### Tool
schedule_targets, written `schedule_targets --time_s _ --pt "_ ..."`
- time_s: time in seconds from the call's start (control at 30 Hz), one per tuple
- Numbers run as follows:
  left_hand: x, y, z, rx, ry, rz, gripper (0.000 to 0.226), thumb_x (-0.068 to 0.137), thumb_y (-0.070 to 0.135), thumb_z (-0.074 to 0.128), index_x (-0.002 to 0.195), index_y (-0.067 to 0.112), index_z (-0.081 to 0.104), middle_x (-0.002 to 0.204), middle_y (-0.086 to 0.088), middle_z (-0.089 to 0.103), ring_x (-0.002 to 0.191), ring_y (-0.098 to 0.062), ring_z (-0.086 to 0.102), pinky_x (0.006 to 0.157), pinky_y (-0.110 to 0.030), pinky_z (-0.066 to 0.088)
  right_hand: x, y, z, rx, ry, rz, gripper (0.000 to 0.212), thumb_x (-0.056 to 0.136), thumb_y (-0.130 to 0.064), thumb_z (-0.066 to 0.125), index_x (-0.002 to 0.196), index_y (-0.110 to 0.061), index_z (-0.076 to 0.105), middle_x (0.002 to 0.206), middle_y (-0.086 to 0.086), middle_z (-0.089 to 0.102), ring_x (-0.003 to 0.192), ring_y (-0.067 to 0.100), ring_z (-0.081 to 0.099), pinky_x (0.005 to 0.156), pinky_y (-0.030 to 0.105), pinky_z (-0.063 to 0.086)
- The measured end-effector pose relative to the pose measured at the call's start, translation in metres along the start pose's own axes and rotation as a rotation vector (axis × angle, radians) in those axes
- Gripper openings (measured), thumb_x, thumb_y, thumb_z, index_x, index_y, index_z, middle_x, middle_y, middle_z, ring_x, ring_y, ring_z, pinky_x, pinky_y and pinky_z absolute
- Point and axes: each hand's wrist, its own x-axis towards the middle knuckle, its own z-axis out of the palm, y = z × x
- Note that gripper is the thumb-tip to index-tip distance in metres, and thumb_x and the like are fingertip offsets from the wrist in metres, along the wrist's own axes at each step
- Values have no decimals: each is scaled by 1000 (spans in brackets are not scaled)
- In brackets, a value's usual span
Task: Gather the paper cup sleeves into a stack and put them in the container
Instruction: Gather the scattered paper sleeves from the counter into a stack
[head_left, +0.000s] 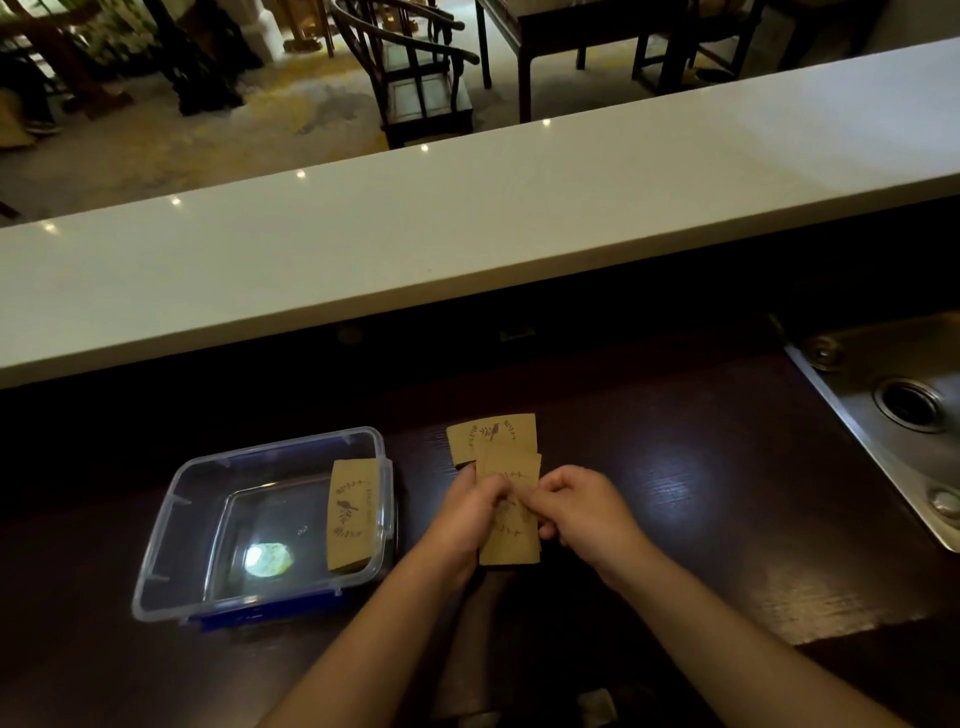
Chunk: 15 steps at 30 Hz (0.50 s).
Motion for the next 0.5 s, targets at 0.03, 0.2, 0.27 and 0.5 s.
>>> schedule_targets --time_s 0.03,0.2,0.27,0.5 --pt "-1 0 -1 22 -34 12 26 87 9 52 113 12 59 104 -12 70 89 -24 69 66 -31 57 1 0 2 -4 27 -15 29 73 -40 77 91 -22 62 80 0 72 63 8 66 46 17 44" --pt "-4 4 -6 32 -221 -20 38 87 3 47 119 15 61 104 -12 71 91 -24 67 76 -36 55 14 -4 -4 171 -117 -84 64 65 -28 77 120 -47 50 98 -12 71 85 1 69 64 18 54" --pt "-4 8 -9 106 -310 -16 40 87 1 46 123 14 59 100 -9 69 87 -20 67 73 -31 55 22 -6 -11 207 -189 -54 62 69 -14 72 127 -29 56 101 -5 72 86 9 71 68 26 57" --pt "9 6 -19 1098 28 349 90 75 64 59 146 18 25 133 2 45 118 -17 52 91 -31 46 35 -7 -9 441 -56 65 36 77 5 67 107 -12 58 100 12 70 83 22 72 59 31 58"
